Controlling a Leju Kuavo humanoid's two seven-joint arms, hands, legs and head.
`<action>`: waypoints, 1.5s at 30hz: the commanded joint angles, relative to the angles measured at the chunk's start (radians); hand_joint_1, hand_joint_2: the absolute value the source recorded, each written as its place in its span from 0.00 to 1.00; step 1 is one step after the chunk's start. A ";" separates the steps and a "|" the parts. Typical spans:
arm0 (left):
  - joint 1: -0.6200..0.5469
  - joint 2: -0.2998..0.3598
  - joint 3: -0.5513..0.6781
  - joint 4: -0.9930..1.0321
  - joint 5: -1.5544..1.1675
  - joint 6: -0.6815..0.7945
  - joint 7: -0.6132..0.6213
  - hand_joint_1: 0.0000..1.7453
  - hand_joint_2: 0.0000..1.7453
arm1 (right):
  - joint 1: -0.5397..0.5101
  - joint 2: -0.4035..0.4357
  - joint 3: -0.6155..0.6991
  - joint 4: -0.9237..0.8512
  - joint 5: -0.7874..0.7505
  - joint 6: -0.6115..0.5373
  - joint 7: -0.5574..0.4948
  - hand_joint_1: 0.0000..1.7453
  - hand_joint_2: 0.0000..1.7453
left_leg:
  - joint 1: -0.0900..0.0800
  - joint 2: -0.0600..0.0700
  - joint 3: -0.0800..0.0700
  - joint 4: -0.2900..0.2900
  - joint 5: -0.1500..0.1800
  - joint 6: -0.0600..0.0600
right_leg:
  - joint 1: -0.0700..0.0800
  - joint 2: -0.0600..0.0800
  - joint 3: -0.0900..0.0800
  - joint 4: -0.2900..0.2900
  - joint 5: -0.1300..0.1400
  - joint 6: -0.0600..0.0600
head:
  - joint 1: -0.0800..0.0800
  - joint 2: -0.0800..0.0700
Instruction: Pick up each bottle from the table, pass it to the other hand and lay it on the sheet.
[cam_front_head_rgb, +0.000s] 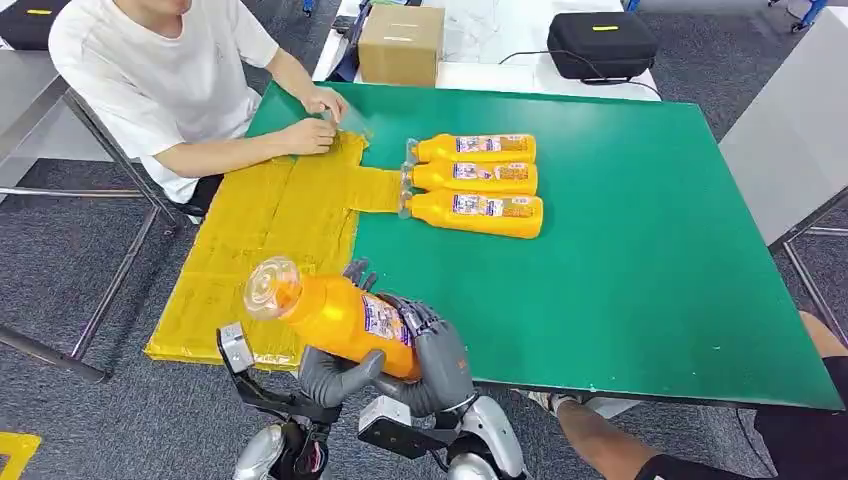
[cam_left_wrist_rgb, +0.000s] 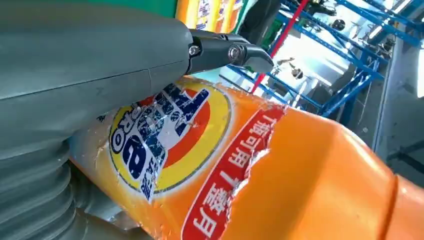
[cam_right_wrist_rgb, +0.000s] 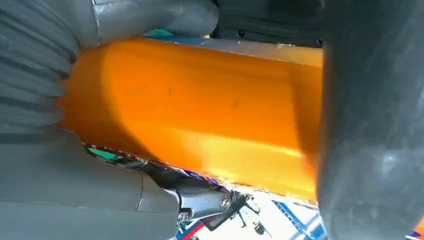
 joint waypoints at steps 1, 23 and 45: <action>-0.055 -0.002 -0.001 0.040 0.169 -0.148 0.053 1.00 1.00 | 0.006 0.006 0.011 0.065 -0.088 0.056 -0.045 0.00 1.00 | 0.002 -0.001 0.008 -0.001 -0.003 -0.002 | 0.002 -0.001 0.008 -0.001 -0.003 -0.002 | 0.000 0.000; -0.019 0.012 0.189 -0.064 -0.257 0.179 -0.179 1.00 1.00 | 0.160 -0.046 -0.164 -0.196 -0.062 -0.084 -0.026 0.00 0.00 | 0.001 -0.001 0.005 -0.001 -0.002 -0.002 | 0.002 -0.001 0.006 -0.001 -0.002 -0.002 | 0.000 0.000; -0.349 0.099 0.225 0.375 -1.263 0.980 -0.221 1.00 1.00 | 0.180 -0.034 -0.302 -0.282 -0.241 -0.124 -0.225 0.00 0.00 | 0.001 -0.002 0.007 -0.002 0.000 -0.002 | 0.001 -0.002 0.007 -0.001 -0.001 -0.003 | 0.000 0.000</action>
